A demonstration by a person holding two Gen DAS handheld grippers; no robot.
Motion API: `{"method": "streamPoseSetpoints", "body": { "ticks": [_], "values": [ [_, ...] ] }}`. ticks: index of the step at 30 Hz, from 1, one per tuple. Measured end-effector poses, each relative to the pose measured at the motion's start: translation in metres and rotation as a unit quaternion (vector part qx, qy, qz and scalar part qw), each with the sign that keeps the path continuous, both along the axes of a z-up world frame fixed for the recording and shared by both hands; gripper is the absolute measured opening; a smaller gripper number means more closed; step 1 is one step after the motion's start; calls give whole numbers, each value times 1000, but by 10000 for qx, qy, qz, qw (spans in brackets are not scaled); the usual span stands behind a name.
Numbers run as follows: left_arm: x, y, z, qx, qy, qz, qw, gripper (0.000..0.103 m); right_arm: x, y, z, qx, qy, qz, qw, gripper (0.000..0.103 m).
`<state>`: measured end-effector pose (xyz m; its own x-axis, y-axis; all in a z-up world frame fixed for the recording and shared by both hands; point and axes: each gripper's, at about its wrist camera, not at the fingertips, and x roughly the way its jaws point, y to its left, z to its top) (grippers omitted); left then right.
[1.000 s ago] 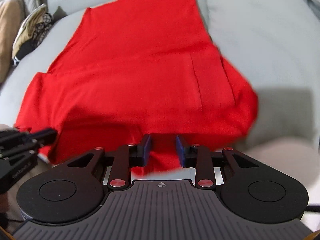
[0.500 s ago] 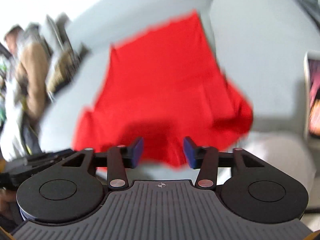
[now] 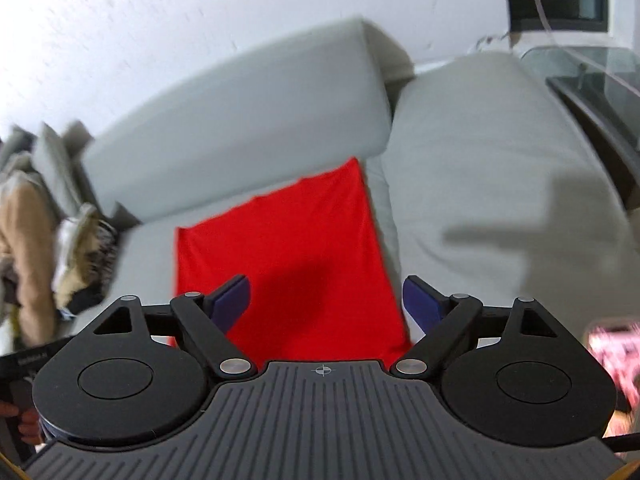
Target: Fold clothes
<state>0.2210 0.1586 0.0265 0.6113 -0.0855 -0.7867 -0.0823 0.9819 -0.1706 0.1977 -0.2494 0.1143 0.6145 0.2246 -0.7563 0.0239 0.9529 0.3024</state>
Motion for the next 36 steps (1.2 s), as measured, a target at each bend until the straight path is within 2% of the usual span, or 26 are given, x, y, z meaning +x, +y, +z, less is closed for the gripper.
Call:
{"method": "streamPoseSetpoints", "body": {
  "ticks": [4, 7, 9, 12, 14, 18, 20, 22, 23, 24, 25, 26, 28, 31, 36],
  "values": [
    [60, 14, -58, 122, 362, 324, 9987, 74, 78, 9, -53, -297, 519, 41, 9982, 82],
    [96, 28, -91, 243, 224, 480, 9983, 68, 130, 7, -95, -394, 642, -106, 9971, 75],
    [117, 41, -108, 173, 89, 624, 9979, 66, 161, 0, -117, -139, 589, -217, 9979, 66],
    [151, 63, -129, -163, -60, 842, 9963, 64, 201, -8, -144, 203, 524, -370, 9977, 60],
    [171, 71, -139, -244, -137, 875, 9958, 62, 225, -11, -158, 255, 462, -417, 9977, 59],
    [202, 71, -149, -143, -408, 530, 9977, 61, 266, -12, -181, 297, 379, -371, 9982, 51],
    [217, 67, -148, 31, -522, 248, 9983, 55, 283, -11, -189, 300, 321, -327, 9985, 45],
    [232, 65, -148, 201, -548, 46, 9983, 51, 295, -5, -191, 211, 188, -145, 9995, 43],
    [237, 64, -147, 258, -561, -14, 9981, 41, 299, 0, -190, 107, 87, -40, 9999, 38],
    [242, 62, -146, 316, -573, -74, 9978, 35, 302, 5, -190, -12, 22, 70, 10000, 26],
    [246, 60, -144, 373, -586, -134, 9975, 17, 306, 10, -190, -114, 20, 164, 9998, 20],
    [248, 58, -142, 432, -599, -176, 9971, 4, 308, 14, -190, -179, 6, 244, 9995, 7],
    [242, 54, -134, 551, -622, -209, 9963, 3, 305, 21, -185, -282, -98, 339, 9990, 5],
    [230, 49, -120, 682, -662, -251, 9952, 3, 285, 21, -162, -235, -345, 137, 9990, 4],
    [174, 63, -58, 210, -831, -112, 9963, 3, 221, -2, -101, 247, -335, -254, 9988, 4]
  ]
}}
